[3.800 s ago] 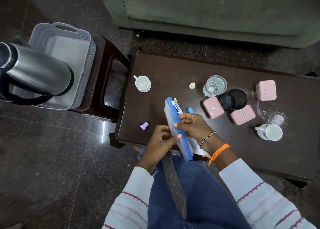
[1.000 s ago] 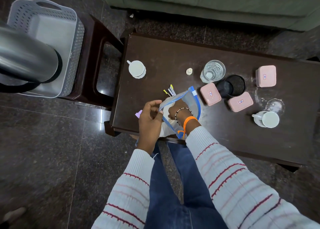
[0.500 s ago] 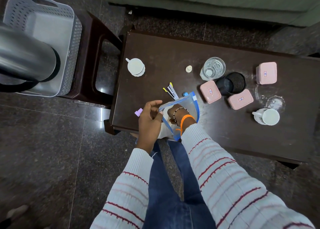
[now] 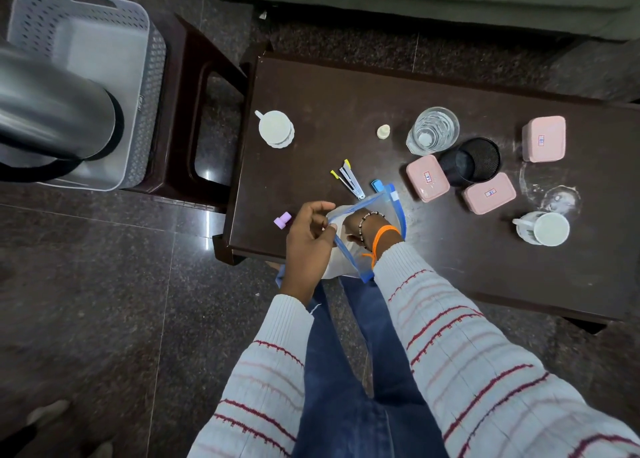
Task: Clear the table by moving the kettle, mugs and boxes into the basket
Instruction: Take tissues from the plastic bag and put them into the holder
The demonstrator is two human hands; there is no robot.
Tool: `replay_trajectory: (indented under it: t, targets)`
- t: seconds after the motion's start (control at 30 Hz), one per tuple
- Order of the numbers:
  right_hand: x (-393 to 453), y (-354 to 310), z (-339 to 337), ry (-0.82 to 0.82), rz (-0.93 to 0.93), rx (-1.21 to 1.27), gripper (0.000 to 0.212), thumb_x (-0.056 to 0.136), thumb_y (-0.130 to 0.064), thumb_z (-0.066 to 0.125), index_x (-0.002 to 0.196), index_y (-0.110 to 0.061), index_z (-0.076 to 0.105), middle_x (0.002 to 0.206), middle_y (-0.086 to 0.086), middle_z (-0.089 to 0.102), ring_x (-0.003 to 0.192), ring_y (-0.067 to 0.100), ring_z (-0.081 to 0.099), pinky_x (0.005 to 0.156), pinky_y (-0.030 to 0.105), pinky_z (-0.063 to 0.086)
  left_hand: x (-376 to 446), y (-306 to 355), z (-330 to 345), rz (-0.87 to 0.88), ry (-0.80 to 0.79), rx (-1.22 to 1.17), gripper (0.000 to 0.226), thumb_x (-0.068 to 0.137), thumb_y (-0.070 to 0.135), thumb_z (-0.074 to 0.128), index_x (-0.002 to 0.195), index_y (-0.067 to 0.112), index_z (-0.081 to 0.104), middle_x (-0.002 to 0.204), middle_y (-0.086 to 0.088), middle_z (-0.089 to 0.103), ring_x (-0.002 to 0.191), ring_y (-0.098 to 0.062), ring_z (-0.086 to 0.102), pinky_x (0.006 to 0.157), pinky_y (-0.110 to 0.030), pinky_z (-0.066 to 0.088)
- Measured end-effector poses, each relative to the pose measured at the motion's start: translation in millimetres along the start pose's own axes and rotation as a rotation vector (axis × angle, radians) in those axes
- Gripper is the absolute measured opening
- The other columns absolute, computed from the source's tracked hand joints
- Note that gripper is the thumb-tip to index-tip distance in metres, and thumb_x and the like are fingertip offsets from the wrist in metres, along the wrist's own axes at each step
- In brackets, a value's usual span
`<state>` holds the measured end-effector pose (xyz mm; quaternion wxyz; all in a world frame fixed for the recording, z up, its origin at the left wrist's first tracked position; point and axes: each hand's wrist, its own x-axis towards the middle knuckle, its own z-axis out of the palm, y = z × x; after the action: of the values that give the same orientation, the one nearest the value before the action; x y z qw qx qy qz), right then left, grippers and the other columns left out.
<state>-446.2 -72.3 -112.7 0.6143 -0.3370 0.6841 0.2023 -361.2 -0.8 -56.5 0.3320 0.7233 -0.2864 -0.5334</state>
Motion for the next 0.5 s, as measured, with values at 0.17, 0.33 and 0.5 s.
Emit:
replay_trajectory:
  t: [0.17, 0.33, 0.5]
  targets:
    - [3.2, 1.0, 0.0, 0.055, -0.101, -0.203, 0.033, 0.095, -0.019, 0.039, 0.121, -0.004, 0.053, 0.128, 0.016, 0.054, 0.121, 0.032, 0.048, 0.109, 0.042, 0.035, 0.4, -2.9, 4.9, -0.019, -0.017, 0.020, 0.038, 0.086, -0.002, 0.053, 0.086, 0.037, 0.053, 0.076, 0.005, 0.059, 0.079, -0.014, 0.060, 0.067, -0.024, 0.054]
    - [5.0, 2.4, -1.0, 0.207, -0.213, -0.179, 0.037, 0.093, -0.010, 0.041, 0.124, 0.008, 0.047, 0.136, 0.024, 0.047, 0.126, 0.036, 0.046, 0.105, 0.038, 0.037, 0.0, -2.4, 5.3, -0.024, 0.000, 0.028, 0.037, 0.085, -0.002, 0.053, 0.081, 0.034, 0.052, 0.077, 0.007, 0.059, 0.075, -0.010, 0.057, 0.071, -0.034, 0.054]
    - [0.2, -0.4, -6.7, 0.510, -0.245, 0.085, 0.024, 0.090, -0.009, 0.049, 0.111, 0.002, 0.055, 0.116, 0.021, 0.063, 0.109, 0.033, 0.059, 0.088, 0.034, 0.046, 0.9, 3.8, 5.5, -0.013, -0.018, 0.029, 0.036, 0.084, -0.004, 0.053, 0.078, 0.032, 0.054, 0.080, 0.002, 0.061, 0.077, -0.012, 0.059, 0.073, -0.037, 0.056]
